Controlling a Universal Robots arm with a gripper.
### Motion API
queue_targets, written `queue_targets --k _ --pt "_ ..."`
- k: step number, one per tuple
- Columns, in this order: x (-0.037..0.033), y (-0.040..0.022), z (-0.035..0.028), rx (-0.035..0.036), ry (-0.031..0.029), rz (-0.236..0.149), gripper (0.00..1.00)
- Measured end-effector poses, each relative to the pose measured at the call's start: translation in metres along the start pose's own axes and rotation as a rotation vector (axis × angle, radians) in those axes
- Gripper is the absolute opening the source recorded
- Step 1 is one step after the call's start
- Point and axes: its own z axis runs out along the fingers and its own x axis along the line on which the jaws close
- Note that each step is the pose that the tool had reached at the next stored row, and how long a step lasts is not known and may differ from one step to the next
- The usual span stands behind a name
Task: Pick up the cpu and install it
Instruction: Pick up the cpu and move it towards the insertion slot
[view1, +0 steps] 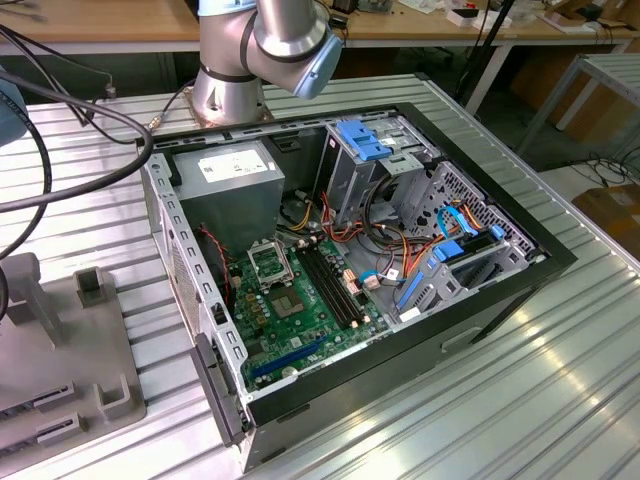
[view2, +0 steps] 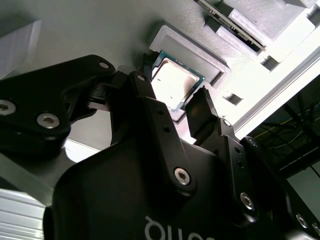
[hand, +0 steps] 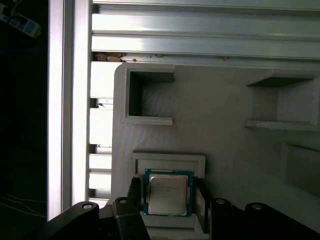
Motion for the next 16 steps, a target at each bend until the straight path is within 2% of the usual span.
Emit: queue_targets --k 2,3,7,16 --pt "0.0 0.0 0.0 0.0 0.0 0.0 0.53" --pt "0.0 0.0 -0.0001 0.0 0.0001 0.0 0.47" --pt "0.0 0.0 -0.0005 0.0 0.0001 0.0 0.47" --pt "0.0001 0.0 -0.0065 -0.0001 -0.0001 0.0 0.47"
